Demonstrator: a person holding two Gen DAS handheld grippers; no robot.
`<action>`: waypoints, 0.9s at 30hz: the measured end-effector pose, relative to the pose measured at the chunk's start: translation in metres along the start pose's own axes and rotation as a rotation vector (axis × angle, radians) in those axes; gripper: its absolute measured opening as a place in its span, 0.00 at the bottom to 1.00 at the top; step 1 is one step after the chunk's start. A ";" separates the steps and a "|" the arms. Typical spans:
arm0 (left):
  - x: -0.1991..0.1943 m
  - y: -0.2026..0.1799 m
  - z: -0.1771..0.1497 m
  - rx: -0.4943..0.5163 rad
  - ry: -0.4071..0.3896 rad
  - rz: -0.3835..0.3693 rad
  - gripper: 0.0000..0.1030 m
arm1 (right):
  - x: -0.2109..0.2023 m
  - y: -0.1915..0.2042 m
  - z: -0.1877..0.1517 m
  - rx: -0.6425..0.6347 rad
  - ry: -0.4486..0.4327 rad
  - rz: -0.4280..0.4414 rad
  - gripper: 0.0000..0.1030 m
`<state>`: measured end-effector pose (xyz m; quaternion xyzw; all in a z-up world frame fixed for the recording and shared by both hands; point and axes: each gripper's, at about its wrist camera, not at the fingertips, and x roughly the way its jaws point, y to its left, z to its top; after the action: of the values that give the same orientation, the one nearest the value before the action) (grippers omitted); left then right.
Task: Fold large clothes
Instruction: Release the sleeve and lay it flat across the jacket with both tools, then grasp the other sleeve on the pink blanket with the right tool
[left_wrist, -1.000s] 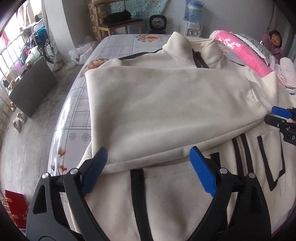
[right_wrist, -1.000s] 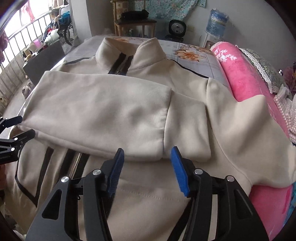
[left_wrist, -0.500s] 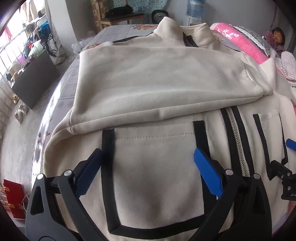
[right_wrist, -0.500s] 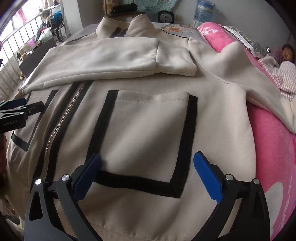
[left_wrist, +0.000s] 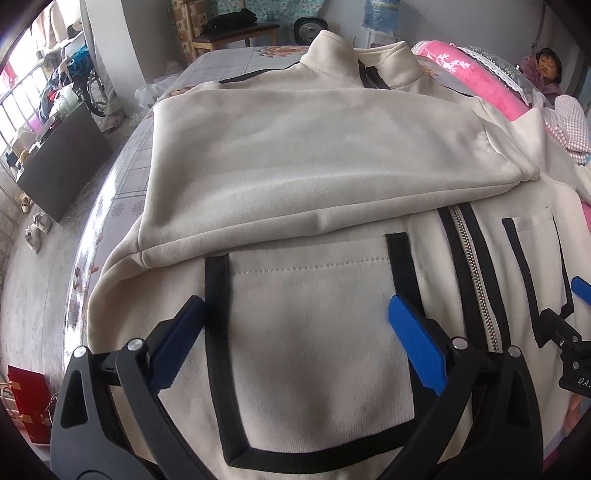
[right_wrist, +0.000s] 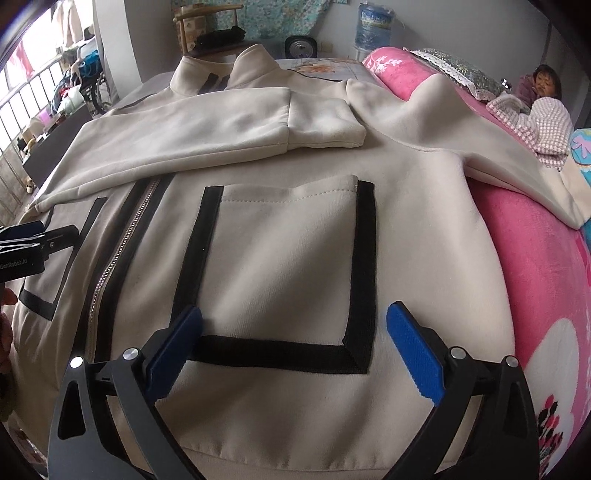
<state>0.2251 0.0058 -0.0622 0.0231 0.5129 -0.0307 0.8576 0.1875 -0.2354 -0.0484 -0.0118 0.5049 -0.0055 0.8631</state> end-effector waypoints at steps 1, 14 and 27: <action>0.001 0.000 0.001 -0.001 0.005 -0.002 0.94 | 0.000 0.000 0.001 -0.001 0.004 -0.001 0.94; 0.003 0.001 0.005 0.004 0.032 -0.009 0.94 | 0.003 0.000 0.003 0.003 0.026 0.007 0.94; -0.037 -0.016 0.063 0.039 -0.095 0.025 0.93 | 0.004 -0.001 0.004 -0.033 0.035 0.041 0.95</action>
<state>0.2617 -0.0139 0.0002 0.0448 0.4707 -0.0311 0.8806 0.1926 -0.2369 -0.0500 -0.0154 0.5199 0.0204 0.8538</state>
